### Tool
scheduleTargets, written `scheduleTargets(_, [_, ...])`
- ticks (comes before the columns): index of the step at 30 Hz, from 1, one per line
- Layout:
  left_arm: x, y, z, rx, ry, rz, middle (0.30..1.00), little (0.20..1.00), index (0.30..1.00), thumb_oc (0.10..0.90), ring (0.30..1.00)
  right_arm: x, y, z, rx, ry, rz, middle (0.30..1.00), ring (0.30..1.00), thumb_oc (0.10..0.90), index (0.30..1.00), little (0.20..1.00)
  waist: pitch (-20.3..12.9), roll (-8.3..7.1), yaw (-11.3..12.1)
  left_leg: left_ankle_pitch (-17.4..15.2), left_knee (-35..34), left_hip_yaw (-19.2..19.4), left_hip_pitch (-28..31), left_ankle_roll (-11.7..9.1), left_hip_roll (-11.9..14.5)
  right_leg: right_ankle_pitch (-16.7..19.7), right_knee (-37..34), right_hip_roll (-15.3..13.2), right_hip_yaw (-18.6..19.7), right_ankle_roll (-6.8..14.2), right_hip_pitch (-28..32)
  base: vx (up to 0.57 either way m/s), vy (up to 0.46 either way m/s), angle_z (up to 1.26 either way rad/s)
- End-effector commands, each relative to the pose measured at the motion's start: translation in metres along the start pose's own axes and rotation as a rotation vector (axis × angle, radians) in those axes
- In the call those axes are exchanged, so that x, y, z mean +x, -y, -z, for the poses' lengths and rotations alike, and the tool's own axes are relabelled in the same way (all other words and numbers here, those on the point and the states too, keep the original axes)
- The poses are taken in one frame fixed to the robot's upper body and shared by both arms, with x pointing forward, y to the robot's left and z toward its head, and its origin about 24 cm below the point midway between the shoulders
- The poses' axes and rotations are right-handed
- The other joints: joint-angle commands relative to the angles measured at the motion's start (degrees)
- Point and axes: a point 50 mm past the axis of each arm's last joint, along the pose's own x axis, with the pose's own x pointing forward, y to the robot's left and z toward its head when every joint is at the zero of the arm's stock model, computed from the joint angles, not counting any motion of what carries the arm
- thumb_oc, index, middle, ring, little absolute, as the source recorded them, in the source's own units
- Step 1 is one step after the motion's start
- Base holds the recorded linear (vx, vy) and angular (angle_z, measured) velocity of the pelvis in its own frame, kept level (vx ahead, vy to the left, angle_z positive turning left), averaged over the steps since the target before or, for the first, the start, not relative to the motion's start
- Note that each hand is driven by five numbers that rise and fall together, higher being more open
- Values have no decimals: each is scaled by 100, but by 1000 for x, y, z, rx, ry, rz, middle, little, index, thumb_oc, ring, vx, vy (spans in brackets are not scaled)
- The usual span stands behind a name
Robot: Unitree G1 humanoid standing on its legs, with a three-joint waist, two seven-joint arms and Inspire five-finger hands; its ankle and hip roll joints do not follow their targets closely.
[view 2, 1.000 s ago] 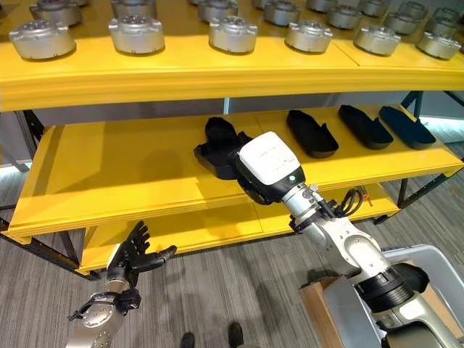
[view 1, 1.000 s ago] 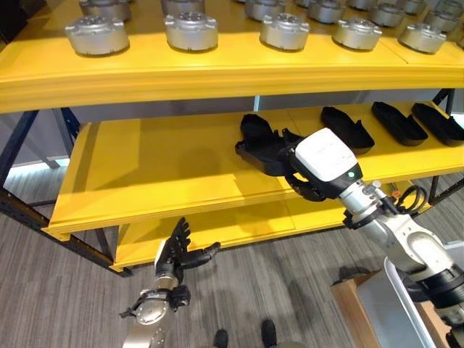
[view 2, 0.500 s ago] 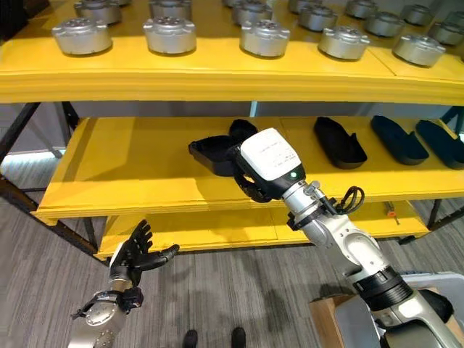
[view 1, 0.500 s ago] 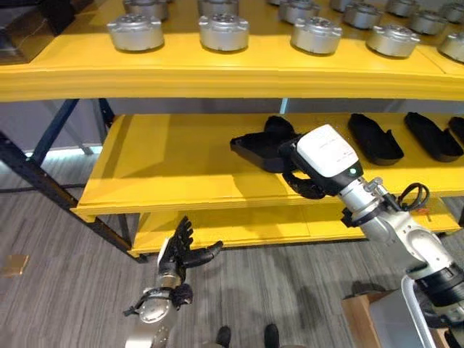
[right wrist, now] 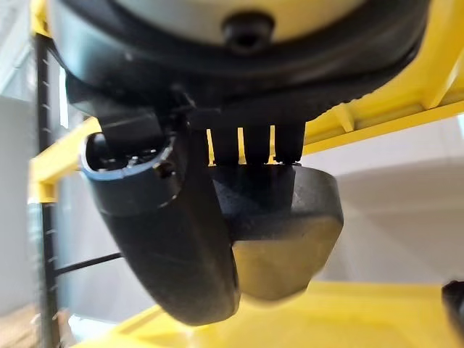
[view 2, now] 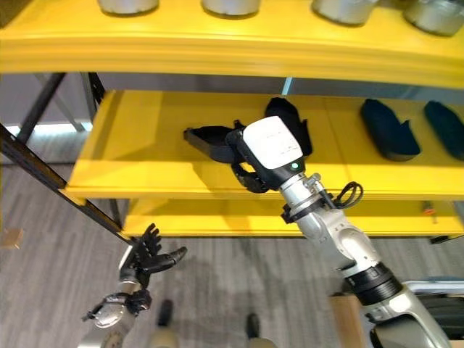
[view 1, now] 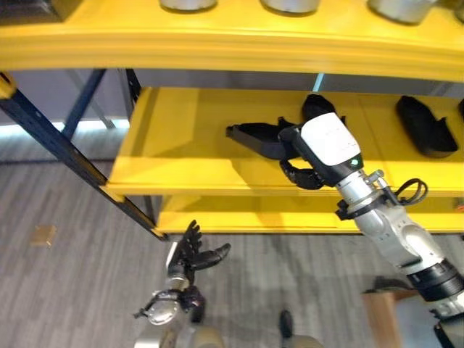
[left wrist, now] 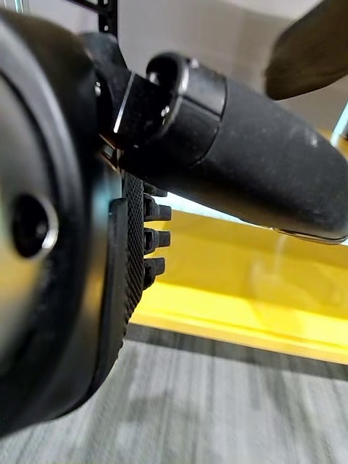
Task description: Move parts from the plastic box to the shelf.
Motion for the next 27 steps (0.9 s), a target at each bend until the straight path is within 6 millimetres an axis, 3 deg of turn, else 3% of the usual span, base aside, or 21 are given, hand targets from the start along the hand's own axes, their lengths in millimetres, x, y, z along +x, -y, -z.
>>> scheduleTargets(1, [-6, 0, -30, -3, 176, 50, 1000, 1000, 1000, 900, 1000, 29, 48, -13, 69, 73, 325, 300, 300, 400, 300, 300, -885, 69, 165, -13, 389, 209, -158, 281, -9, -224, 379, 117, -33, -51, 17, 78, 121, 8])
scheduleTargets(9, [-2, 1, -41, 27, 212, 62, 1000, 1000, 1000, 900, 1000, 44, 30, -20, 126, 48, 277, 300, 300, 400, 300, 300, -848, -75, 295, -282, 424, 533, -338, 583, -435, 25, 281, -358, 23, 287, -248, 62, 179, -7])
scheduleTargets(16, [0, 5, -45, 30, 226, 85, 1000, 1000, 1000, 900, 1000, 56, 22, -14, 110, 7, 232, 300, 300, 400, 300, 300, -741, -149, 390, -273, 411, 532, -608, 661, -594, 173, 247, -516, -58, 381, -477, 7, 70, -3])
scheduleTargets(17, [1, 8, -48, 29, 235, 99, 1000, 1000, 1000, 900, 1000, 63, 12, -6, 103, -44, 180, 300, 300, 400, 300, 300, -635, -156, 448, -308, 438, 504, -746, 673, -641, 197, 223, -571, -130, 402, -545, -50, 45, 10])
scheduleTargets(21, [2, 9, -51, 30, 248, 101, 1000, 1000, 1000, 900, 1000, 69, 6, 3, 95, -93, 150, 300, 300, 400, 300, 300, -555, -135, 500, -268, 414, 487, -848, 684, -672, 260, 221, -594, -172, 415, -645, -16, 14, 6])
scheduleTargets(27, [7, 13, -64, 24, 299, 114, 1000, 1000, 1000, 900, 1000, 79, -9, 35, 55, -259, 65, 300, 300, 400, 300, 300, -278, -66, 563, -183, 415, 447, -1103, 675, -693, 367, 246, -633, -229, 411, -884, -47, 2, 7])
